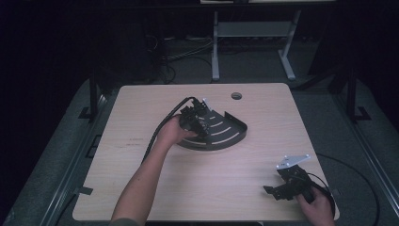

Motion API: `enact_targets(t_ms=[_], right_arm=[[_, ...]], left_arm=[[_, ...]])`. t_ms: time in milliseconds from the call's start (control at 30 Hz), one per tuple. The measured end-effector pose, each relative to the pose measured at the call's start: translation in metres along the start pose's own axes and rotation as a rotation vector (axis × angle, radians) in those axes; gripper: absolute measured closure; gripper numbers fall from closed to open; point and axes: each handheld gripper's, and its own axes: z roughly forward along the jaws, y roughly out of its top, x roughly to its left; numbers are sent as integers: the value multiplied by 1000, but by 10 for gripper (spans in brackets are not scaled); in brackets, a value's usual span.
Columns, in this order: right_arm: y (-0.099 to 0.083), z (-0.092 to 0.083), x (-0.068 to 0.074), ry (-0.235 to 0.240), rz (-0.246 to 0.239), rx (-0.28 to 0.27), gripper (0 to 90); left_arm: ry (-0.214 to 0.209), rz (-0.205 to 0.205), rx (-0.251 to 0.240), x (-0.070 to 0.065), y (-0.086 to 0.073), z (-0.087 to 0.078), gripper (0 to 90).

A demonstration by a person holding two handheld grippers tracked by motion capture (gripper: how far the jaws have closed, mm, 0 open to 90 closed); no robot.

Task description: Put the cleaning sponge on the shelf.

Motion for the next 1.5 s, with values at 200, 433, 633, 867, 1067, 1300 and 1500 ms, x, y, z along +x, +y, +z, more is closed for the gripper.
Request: enact_targets(t_ms=[200,433,633,867,1067,1300,1500], right_arm=[[0,0,0,1,-1,0,143],[-1,-1,-2,-1,-7,-1,143],[-1,-1,-2,1,-3,3,143],[-1,-1,-2,-1,-1,-3,143],[-2,-2,-2,0,1,-4,143],[-1,-2,-2,0,-2,-5,144],[-1,-1,-2,-1,-6,-3,143]], left_arm=[[-1,-17,2,4,0,5,346],[-1,-39,-1,8,0,11,345],[-1,-54,10,14,-2,15,343],[-4,-63,9,17,-2,19,343],[-13,-75,14,18,-2,24,342],[-19,-84,37,21,-2,33,341],[-14,-84,44,20,-1,38,340]])
